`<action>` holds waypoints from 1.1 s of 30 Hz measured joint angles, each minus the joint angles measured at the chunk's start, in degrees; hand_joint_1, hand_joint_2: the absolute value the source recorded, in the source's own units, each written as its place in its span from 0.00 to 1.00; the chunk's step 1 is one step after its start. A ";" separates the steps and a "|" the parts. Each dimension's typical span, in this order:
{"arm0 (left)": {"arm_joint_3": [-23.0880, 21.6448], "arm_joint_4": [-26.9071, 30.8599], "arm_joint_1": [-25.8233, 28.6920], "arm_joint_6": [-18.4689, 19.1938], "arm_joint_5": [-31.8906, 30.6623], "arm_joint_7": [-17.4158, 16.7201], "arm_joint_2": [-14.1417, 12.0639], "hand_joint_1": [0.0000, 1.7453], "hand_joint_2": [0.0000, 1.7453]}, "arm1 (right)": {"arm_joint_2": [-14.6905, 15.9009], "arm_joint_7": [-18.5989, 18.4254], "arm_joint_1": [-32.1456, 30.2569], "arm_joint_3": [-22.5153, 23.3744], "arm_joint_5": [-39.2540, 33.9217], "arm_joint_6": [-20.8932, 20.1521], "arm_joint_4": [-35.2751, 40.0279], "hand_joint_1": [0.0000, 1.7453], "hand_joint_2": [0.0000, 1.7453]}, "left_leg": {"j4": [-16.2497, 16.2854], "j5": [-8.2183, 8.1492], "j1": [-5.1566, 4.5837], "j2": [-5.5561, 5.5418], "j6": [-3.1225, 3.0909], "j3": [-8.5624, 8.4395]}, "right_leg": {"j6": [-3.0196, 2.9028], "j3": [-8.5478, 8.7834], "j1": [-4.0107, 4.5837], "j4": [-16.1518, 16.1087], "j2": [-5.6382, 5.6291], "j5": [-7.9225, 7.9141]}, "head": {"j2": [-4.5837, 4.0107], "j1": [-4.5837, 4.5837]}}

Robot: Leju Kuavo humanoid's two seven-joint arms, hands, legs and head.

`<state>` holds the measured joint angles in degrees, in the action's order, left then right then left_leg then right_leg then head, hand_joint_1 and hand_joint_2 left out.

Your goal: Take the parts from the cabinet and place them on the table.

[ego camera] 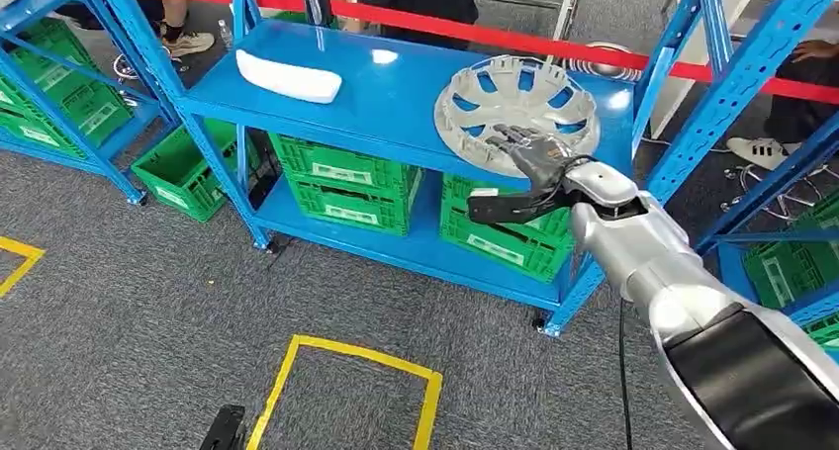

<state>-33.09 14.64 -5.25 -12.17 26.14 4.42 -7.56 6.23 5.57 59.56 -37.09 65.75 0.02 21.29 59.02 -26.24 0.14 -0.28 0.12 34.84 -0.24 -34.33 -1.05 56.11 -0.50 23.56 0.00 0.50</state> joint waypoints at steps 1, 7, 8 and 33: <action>0.00 0.00 -0.02 0.00 -0.20 -0.02 -0.04 0.00 0.00 | -0.11 -0.02 -0.02 0.00 -0.11 0.00 0.00 0.00 1.00 | 3.71 -1.81 0.22 0.01 0.39 1.69 | -0.14 0.13 0.01 0.00 -0.01 0.10 | 0.00 -0.02; 0.00 0.00 0.01 0.15 -1.18 -0.24 -0.17 0.00 0.00 | -0.17 -0.35 -0.42 0.00 -0.26 -0.02 -0.13 0.00 1.00 | 7.26 0.61 1.00 0.15 1.09 5.24 | -0.19 0.79 0.04 0.10 -0.20 0.69 | 0.00 -0.02; 0.00 0.00 0.01 0.17 -1.44 -0.28 -0.26 0.00 0.00 | -0.17 -0.37 -0.40 0.00 -0.28 -0.02 -0.13 0.00 1.00 | 1.72 3.27 1.02 0.19 0.84 2.49 | 0.01 1.15 0.04 0.10 -0.22 0.90 | 0.00 -0.02; -0.02 0.26 -0.86 1.88 -5.00 -2.25 -0.04 0.00 0.00 | 3.93 -2.43 -1.01 0.39 -0.94 -0.61 -0.50 0.00 1.00 | 11.03 -4.69 0.68 0.10 1.23 5.65 | -0.07 -0.21 -0.12 0.51 0.05 0.34 | 0.00 -0.02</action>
<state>-33.11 14.91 -6.11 -10.29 21.14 2.17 -7.61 10.16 3.15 58.55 -36.70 64.81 -0.59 20.79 70.05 -30.94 0.83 -0.17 1.35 40.50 -0.31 -34.54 -1.17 56.62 -0.44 23.90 0.00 0.48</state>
